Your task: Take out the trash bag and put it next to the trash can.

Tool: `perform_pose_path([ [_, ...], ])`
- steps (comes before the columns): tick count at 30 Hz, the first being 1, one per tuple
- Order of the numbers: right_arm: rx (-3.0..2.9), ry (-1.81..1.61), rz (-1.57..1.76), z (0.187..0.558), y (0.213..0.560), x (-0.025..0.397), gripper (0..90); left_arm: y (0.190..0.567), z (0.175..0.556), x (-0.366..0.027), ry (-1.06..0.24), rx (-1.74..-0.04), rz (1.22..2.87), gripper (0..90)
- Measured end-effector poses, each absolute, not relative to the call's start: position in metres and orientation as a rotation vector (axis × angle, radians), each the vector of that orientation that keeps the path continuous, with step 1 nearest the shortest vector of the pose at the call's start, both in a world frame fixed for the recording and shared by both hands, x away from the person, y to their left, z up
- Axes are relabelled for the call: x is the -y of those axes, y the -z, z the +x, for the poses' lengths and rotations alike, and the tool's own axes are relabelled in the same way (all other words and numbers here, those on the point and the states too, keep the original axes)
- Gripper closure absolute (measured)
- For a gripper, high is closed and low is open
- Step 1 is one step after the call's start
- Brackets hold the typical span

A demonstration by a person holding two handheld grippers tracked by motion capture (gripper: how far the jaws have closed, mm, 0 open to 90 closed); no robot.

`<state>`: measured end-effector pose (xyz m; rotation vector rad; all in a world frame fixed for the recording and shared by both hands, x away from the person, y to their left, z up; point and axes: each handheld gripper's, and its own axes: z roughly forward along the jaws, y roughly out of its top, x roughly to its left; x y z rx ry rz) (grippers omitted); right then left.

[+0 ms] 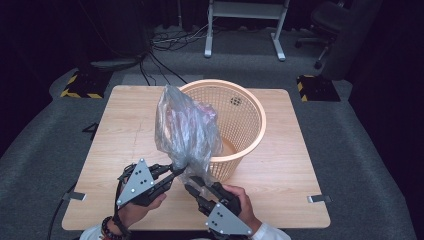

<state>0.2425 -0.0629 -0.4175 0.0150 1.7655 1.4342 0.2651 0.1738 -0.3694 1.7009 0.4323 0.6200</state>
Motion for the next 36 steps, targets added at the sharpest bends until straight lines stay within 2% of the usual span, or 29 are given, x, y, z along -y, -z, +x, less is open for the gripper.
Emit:
perform_pose_path([
  [3,-1.700,-1.490,0.067,0.239,0.409,0.075,61.5,0.375,0.267,-0.176,-0.642,-0.426,1.718,86.3],
  [11,-1.692,-1.594,0.199,0.241,0.387,0.073,61.1,0.385,0.266,-0.175,-0.676,-0.387,1.759,86.6],
  [20,-1.785,-1.586,0.292,0.258,0.382,0.052,64.4,0.399,0.263,-0.172,-0.660,-0.358,1.814,86.8],
  [24,-1.833,-1.574,0.309,0.264,0.384,0.050,75.0,0.405,0.260,-0.173,-0.684,-0.348,1.825,85.9],
  [26,-1.837,-1.562,0.313,0.265,0.385,0.052,84.1,0.406,0.260,-0.177,-0.653,-0.343,1.809,77.6],
  [27,-1.843,-1.563,0.311,0.266,0.384,0.052,86.7,0.406,0.260,-0.178,-0.643,-0.345,1.795,70.3],
  [28,-1.844,-1.556,0.310,0.266,0.384,0.053,88.3,0.406,0.260,-0.180,-0.631,-0.354,1.780,60.4],
  [30,-1.859,-1.567,0.309,0.268,0.385,0.054,89.7,0.406,0.260,-0.185,-0.600,-0.345,1.750,51.5],
  [32,-1.858,-1.559,0.309,0.269,0.386,0.054,90.0,0.405,0.261,-0.191,-0.539,-0.346,1.729,36.9],
  [34,-1.862,-1.562,0.306,0.270,0.387,0.054,90.0,0.403,0.262,-0.198,-0.507,-0.360,1.686,33.2],
  [36,-1.858,-1.552,0.302,0.270,0.388,0.053,90.0,0.398,0.266,-0.204,-0.486,-0.418,1.647,25.6],
])
